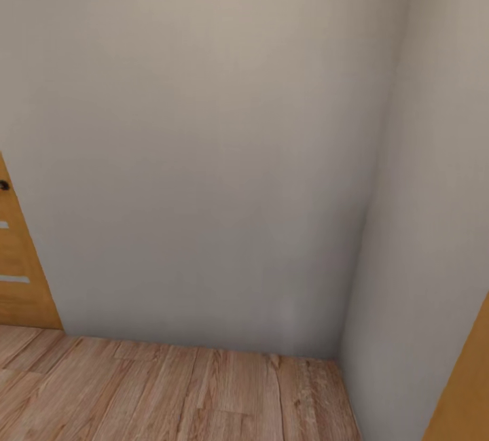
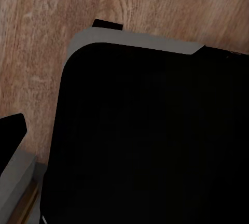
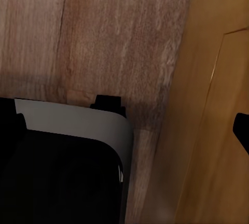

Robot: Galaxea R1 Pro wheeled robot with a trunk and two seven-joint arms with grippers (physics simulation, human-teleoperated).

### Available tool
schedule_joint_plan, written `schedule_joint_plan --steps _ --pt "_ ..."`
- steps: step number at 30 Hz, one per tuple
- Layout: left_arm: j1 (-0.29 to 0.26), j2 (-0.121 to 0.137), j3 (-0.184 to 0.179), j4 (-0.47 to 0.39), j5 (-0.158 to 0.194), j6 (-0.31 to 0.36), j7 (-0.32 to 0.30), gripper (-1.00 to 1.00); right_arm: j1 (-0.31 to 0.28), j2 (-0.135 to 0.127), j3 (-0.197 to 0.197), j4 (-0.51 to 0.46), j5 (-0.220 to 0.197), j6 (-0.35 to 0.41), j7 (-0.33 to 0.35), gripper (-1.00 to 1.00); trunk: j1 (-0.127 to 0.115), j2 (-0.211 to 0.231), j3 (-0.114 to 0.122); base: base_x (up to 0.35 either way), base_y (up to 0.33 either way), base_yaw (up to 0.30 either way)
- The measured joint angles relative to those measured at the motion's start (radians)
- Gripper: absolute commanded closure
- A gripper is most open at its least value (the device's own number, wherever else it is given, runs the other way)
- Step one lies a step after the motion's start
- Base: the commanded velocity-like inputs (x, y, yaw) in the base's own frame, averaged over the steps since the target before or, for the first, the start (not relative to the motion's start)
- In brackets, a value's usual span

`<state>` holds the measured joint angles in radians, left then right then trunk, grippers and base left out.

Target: Move the two storage containers from the living room to the garage. In the garage, place one container on the floor and stack the other container on top of it (either order is fine).

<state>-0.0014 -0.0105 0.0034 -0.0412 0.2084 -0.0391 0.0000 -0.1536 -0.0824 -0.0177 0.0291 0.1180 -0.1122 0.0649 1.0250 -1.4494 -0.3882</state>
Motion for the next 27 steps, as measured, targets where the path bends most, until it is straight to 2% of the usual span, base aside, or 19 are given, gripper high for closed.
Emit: schedule_joint_plan --steps 12,27 --pt "0.0 0.0 0.0 0.0 0.0 0.0 0.0 -1.0 0.0 0.0 0.0 0.0 0.0 0.0 0.0 -1.0 0.0 0.0 0.0 0.001 0.063 0.016" --pt "0.0 0.0 0.001 0.0 0.0 0.0 0.0 -1.0 0.0 -0.001 -0.001 0.0 0.0 -0.002 0.0 -1.0 0.0 0.0 0.0 0.0 0.001 0.254"
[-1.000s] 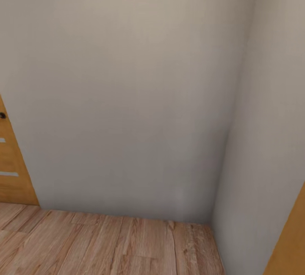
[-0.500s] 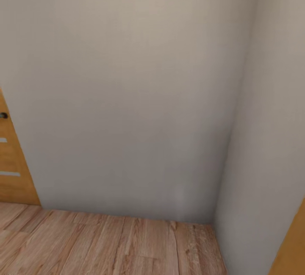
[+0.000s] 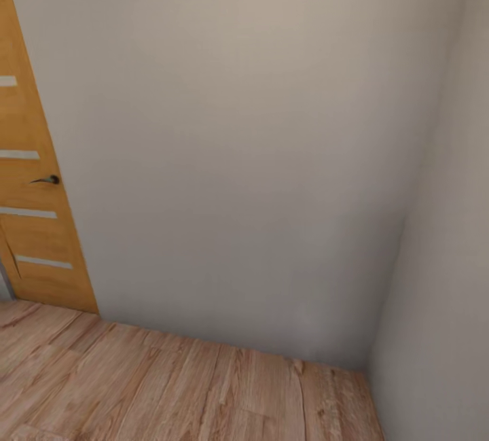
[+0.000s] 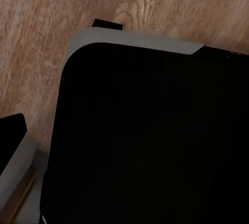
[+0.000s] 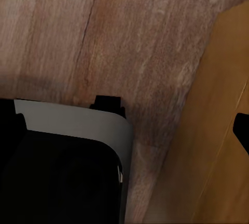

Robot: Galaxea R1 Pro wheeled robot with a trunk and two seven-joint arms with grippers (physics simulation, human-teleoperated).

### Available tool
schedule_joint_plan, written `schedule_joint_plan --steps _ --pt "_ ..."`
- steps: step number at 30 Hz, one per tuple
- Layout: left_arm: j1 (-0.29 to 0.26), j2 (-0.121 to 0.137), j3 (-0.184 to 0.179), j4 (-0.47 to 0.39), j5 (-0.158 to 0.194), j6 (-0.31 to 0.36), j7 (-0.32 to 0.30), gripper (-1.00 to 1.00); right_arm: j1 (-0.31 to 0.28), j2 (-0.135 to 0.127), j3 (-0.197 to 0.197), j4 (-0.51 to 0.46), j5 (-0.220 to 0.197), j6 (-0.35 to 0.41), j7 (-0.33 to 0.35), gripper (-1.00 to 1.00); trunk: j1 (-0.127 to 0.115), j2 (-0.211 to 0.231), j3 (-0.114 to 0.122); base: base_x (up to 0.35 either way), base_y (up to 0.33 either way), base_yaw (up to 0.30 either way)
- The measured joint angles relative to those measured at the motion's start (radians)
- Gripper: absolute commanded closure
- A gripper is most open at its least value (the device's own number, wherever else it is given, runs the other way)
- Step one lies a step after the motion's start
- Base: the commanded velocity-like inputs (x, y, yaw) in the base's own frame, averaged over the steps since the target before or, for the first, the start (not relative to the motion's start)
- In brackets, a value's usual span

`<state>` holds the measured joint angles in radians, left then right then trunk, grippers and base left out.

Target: Move the two storage containers from the living room to the garage. In the garage, place one container on the floor and stack the other container on top of it (either order is fine).

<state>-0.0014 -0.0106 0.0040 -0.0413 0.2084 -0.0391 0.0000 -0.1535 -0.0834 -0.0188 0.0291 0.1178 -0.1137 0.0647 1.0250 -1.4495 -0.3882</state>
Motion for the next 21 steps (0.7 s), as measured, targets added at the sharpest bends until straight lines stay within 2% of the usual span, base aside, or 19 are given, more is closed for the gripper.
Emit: schedule_joint_plan --steps 21 --pt "0.0 0.0 0.001 0.0 0.0 0.0 0.001 -1.0 0.0 0.001 0.001 0.0 0.001 0.001 0.0 -1.0 0.0 0.0 0.0 0.0 0.0 0.26"
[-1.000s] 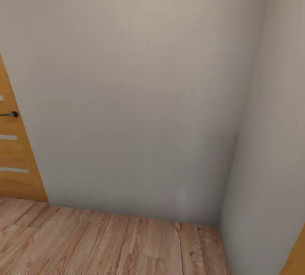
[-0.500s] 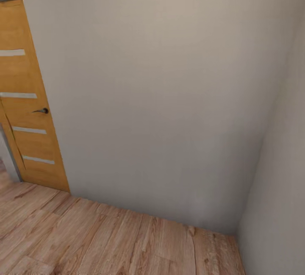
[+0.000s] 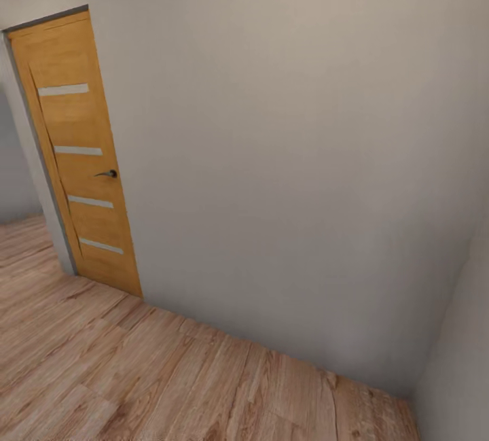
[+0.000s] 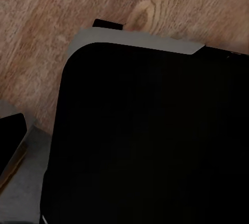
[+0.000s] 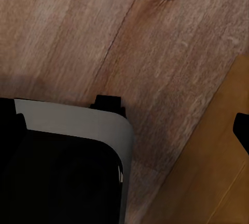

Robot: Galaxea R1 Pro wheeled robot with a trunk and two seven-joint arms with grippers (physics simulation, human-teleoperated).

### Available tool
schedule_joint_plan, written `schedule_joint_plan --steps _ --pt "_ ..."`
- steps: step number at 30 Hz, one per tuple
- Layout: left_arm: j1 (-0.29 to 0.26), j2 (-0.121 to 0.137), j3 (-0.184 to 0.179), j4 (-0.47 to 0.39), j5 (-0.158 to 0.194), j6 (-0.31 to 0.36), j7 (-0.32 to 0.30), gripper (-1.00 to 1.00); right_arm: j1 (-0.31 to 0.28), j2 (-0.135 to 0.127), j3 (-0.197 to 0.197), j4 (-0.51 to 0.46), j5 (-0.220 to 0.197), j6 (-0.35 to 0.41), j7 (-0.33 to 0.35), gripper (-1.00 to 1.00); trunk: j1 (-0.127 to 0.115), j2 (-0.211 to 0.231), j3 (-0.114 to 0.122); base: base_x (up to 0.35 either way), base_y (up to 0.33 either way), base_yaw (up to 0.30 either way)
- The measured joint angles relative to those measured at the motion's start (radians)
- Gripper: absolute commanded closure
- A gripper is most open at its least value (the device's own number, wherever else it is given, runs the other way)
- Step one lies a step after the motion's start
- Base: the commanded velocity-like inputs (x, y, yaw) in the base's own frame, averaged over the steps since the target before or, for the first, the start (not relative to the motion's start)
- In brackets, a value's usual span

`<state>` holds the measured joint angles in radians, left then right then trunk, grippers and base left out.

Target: Move the two storage containers from the living room to the garage. In the garage, place one container on the floor and stack the other container on top of it (either order is fine).

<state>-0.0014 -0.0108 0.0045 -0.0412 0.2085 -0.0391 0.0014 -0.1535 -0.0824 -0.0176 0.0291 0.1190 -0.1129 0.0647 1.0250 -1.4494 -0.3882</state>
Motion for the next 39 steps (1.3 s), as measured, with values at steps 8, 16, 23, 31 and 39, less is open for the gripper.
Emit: schedule_joint_plan --steps 8,16,23,31,39 --pt "0.0 0.001 0.0 0.0 0.0 0.0 0.0 -1.0 0.0 0.0 0.0 0.0 0.001 -0.001 0.0 -1.0 -0.001 0.0 0.0 0.134 0.0 0.034" --pt "0.0 0.0 0.0 0.0 0.0 0.0 0.0 -1.0 0.0 0.007 0.032 0.0 0.07 -0.001 0.0 -1.0 -0.001 0.0 0.0 0.311 0.0 0.002" --pt "0.0 0.0 0.0 0.0 0.0 0.0 0.0 -1.0 0.0 0.008 0.036 0.0 0.084 -0.001 0.0 -1.0 -0.001 0.0 0.0 0.318 0.0 0.0" --pt "0.0 0.0 0.0 0.0 0.0 0.0 0.0 -1.0 0.0 0.011 0.037 0.0 0.086 -0.001 0.0 -1.0 -0.001 0.0 0.0 0.296 0.0 0.053" --pt "0.0 0.0 0.0 0.0 0.0 0.0 0.0 -1.0 0.0 0.014 0.038 0.0 0.086 -0.001 -0.002 -1.0 0.0 0.0 0.0 0.136 0.0 0.256"
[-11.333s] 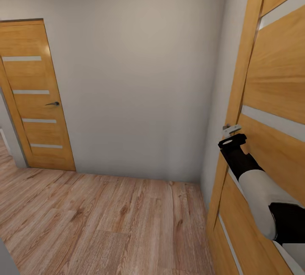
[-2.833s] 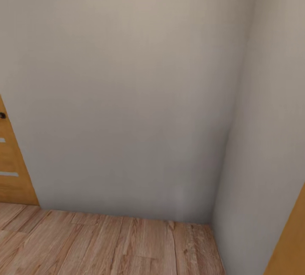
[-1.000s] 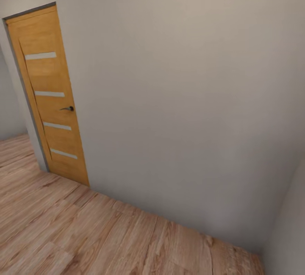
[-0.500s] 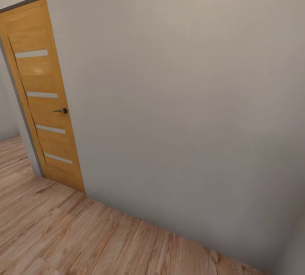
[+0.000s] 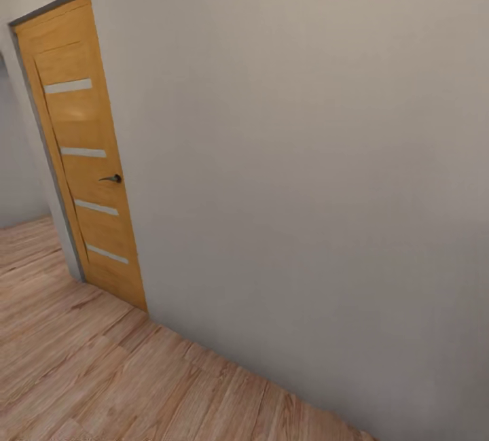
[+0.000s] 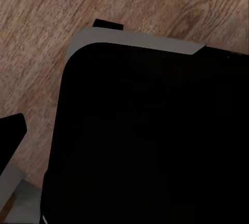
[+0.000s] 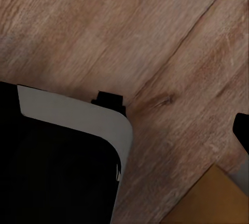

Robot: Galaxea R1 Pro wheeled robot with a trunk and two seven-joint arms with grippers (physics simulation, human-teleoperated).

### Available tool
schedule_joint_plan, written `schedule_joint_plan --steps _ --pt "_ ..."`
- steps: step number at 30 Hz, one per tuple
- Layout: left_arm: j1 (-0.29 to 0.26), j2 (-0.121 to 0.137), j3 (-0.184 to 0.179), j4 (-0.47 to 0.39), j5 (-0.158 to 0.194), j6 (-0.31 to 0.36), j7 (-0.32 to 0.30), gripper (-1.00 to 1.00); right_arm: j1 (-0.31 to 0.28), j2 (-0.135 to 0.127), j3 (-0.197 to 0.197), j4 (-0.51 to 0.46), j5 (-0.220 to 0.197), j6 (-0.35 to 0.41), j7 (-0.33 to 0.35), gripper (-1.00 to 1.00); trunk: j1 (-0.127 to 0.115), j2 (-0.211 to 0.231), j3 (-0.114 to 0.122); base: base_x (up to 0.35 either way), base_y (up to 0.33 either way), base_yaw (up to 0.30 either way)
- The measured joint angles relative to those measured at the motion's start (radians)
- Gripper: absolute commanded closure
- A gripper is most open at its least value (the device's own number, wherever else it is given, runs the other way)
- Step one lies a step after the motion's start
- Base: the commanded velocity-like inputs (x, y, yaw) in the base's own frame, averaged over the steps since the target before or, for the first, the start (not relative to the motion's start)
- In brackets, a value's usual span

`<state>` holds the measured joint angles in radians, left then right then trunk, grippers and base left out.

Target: Move the two storage containers from the living room to the garage. In the garage, place one container on the floor and stack the other container on top of it (either order is fine).

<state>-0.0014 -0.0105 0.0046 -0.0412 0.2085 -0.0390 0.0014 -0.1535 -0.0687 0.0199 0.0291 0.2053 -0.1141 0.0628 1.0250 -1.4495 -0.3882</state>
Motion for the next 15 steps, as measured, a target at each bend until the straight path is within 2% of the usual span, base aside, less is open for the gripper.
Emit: schedule_joint_plan --steps 15 --pt "0.0 0.0 0.0 0.001 0.0 0.0 0.004 -1.0 0.0 0.007 -0.003 -0.001 0.0 -0.008 0.0 -1.0 0.0 0.0 0.0 0.003 0.0 0.296"
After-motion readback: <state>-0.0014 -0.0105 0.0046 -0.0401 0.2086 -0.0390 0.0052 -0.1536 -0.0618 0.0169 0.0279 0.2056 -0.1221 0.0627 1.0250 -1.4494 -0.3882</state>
